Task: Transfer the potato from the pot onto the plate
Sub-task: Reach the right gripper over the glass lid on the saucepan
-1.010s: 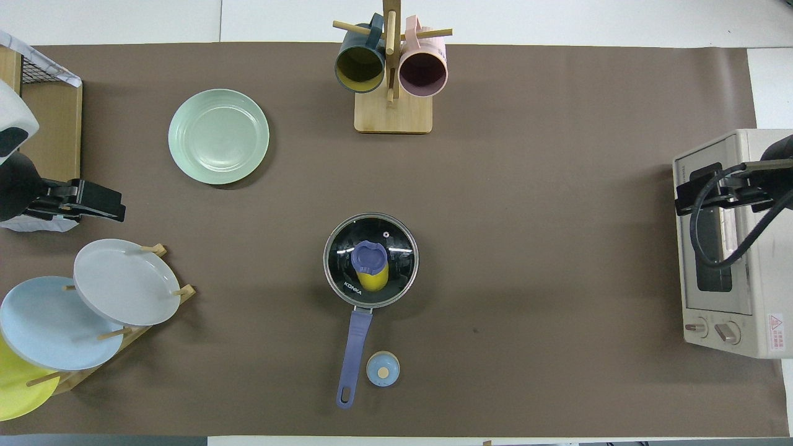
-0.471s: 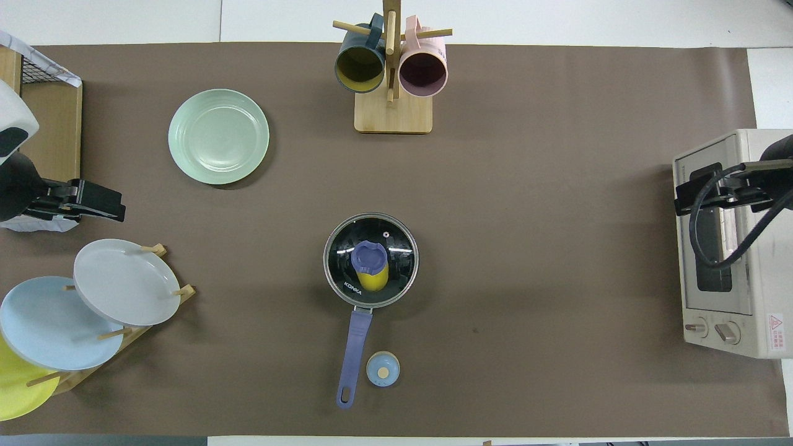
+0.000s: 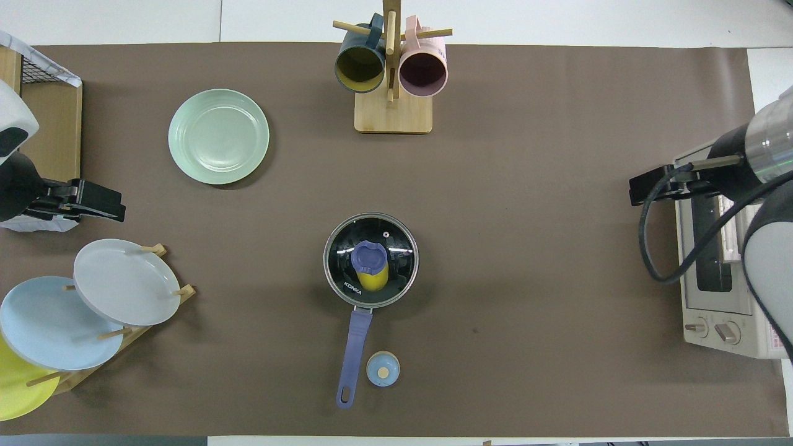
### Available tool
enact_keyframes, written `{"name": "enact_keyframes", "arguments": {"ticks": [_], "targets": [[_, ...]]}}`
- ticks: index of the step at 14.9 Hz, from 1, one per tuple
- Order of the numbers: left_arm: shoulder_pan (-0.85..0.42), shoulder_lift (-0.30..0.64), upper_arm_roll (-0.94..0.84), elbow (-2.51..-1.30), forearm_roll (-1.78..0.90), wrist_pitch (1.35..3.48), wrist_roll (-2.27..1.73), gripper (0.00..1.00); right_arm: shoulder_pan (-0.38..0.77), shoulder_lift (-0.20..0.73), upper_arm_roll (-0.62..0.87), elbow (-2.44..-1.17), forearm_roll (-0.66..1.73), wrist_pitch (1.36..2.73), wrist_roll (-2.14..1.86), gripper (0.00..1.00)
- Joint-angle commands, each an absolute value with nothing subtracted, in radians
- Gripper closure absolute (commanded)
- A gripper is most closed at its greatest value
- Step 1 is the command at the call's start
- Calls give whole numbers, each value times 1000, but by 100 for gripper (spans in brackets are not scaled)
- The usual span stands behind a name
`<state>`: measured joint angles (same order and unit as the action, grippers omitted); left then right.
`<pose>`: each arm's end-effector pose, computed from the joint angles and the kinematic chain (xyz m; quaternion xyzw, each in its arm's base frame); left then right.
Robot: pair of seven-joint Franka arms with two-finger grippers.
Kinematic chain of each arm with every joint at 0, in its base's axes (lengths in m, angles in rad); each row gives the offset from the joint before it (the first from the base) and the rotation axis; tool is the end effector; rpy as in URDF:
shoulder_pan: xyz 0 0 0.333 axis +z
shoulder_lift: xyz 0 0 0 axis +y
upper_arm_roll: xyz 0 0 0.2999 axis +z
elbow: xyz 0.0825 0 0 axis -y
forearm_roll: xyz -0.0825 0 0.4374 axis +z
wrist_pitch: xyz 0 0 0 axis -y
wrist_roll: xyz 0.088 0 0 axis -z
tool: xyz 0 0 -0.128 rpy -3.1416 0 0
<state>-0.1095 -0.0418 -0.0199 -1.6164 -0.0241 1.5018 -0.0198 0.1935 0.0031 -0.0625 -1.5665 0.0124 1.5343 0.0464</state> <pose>0.5807 -0.0790 0.5829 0.9977 -0.0551 -0.0372 0.0089 0.5988 0.0806 0.5847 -0.9989 -0.0424 0.0181 0.0045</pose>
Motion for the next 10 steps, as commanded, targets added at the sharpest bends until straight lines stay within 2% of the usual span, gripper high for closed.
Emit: {"name": "enact_keyframes", "arguments": {"ticks": [1, 8, 10], "targets": [[-94, -57, -28, -1632, -35, 1503, -18, 0, 245, 35, -58, -1553, 26, 1548, 95, 0], [-94, -57, -28, -1632, -35, 1503, -18, 0, 546, 231, -58, -1438, 34, 1634, 492, 0], [-94, -57, -28, -1632, -35, 1503, -18, 0, 601, 258, -58, -1419, 28, 1658, 583, 0]]}}
